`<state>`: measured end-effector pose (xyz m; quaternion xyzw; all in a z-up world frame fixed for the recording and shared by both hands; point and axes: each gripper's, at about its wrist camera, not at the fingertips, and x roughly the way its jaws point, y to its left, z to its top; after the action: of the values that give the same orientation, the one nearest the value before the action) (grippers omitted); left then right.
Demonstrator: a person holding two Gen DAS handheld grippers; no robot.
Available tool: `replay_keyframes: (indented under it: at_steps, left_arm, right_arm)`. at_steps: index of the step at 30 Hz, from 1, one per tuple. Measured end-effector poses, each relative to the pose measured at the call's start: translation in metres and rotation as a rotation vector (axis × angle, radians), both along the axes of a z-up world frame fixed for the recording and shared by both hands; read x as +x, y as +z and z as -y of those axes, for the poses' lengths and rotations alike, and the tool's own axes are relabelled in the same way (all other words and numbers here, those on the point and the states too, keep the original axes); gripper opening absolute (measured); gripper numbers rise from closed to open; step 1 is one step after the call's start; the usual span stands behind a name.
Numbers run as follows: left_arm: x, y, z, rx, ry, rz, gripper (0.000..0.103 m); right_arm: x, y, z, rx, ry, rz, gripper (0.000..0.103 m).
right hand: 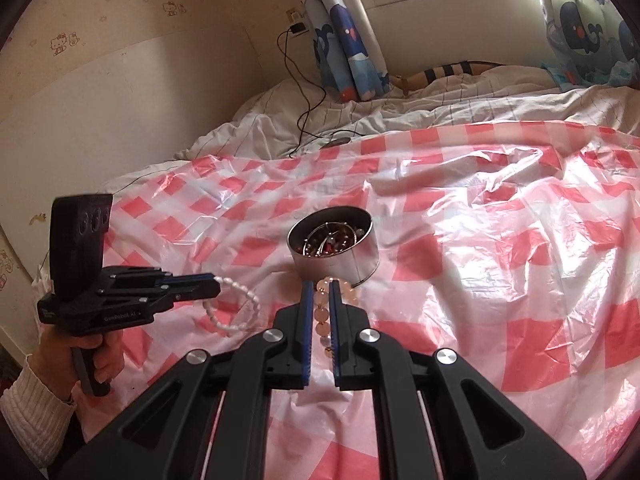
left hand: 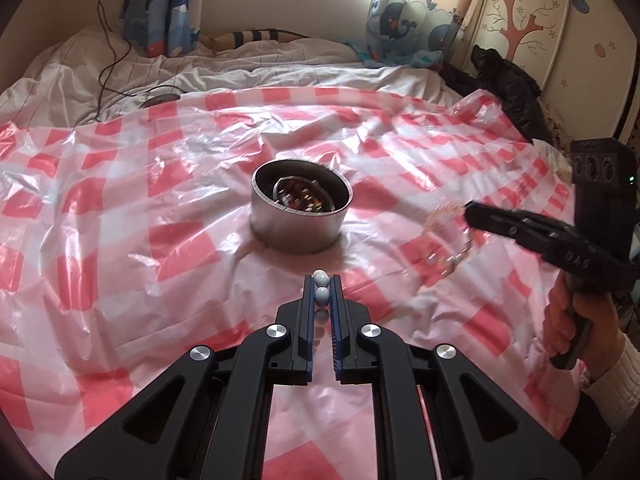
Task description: Organize jewelry
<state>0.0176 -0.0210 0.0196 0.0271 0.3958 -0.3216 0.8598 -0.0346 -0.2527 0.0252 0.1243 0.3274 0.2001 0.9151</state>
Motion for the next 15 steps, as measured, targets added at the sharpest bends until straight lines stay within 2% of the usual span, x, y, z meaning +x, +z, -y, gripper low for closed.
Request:
replay_keyframes:
  at_steps: [8,15]
  left_arm:
    - [0.009,0.019,0.026,0.009,-0.046,0.023,0.006]
    - [0.029,0.051,0.047,-0.017,-0.062,0.081,0.007]
  right_arm:
    - [0.004,0.000,0.004,0.038,0.015,-0.014,0.008]
    - [0.028,0.015,0.013,0.158,0.033,-0.004,0.008]
